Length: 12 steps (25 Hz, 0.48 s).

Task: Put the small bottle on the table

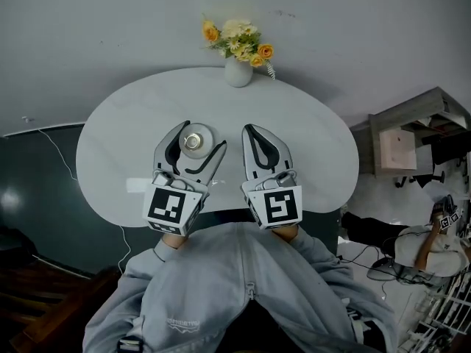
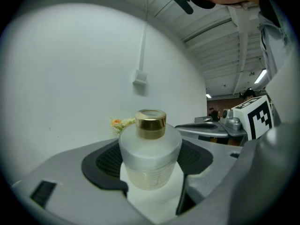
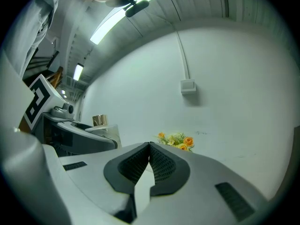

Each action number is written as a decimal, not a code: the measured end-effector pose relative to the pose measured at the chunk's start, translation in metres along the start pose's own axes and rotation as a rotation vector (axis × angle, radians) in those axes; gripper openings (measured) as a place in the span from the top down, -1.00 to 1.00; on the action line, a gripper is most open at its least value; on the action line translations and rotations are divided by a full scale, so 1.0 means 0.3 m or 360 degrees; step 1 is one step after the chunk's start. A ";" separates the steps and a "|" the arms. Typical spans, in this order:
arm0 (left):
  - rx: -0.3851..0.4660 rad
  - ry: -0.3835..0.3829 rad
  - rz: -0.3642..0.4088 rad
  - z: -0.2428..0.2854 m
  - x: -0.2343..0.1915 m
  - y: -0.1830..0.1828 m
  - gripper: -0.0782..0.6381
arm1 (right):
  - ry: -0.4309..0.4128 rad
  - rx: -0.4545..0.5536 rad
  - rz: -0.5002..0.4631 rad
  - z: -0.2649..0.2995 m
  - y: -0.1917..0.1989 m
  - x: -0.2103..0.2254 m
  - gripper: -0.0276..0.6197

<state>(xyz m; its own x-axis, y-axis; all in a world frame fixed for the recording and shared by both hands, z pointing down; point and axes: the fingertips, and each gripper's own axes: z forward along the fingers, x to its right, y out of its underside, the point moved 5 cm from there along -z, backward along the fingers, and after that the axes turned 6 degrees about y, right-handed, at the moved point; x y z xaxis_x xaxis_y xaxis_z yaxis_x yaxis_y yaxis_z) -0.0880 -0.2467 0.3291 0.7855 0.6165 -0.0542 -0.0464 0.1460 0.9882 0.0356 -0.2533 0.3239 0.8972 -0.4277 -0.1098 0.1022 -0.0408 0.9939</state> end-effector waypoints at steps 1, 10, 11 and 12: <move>0.0003 -0.0009 -0.0002 0.018 -0.008 0.000 -0.15 | -0.0013 -0.0006 0.0003 0.018 0.008 0.012 0.83; -0.0007 -0.0064 0.0021 0.135 -0.058 0.026 -0.15 | -0.0109 -0.0038 0.0049 0.136 0.072 0.083 0.83; -0.0013 -0.0065 0.0026 0.141 -0.063 0.031 -0.15 | -0.0118 -0.0041 0.0053 0.142 0.078 0.081 0.83; -0.0020 -0.0064 0.0031 0.148 -0.067 0.037 -0.15 | -0.0126 -0.0046 0.0050 0.148 0.085 0.080 0.83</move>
<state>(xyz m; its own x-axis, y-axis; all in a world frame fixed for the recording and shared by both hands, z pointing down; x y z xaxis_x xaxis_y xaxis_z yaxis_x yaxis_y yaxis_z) -0.0770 -0.2919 0.3475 0.8086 0.5876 -0.0287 -0.0698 0.1442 0.9871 0.0406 -0.3046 0.3470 0.8634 -0.4987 -0.0765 0.0879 -0.0006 0.9961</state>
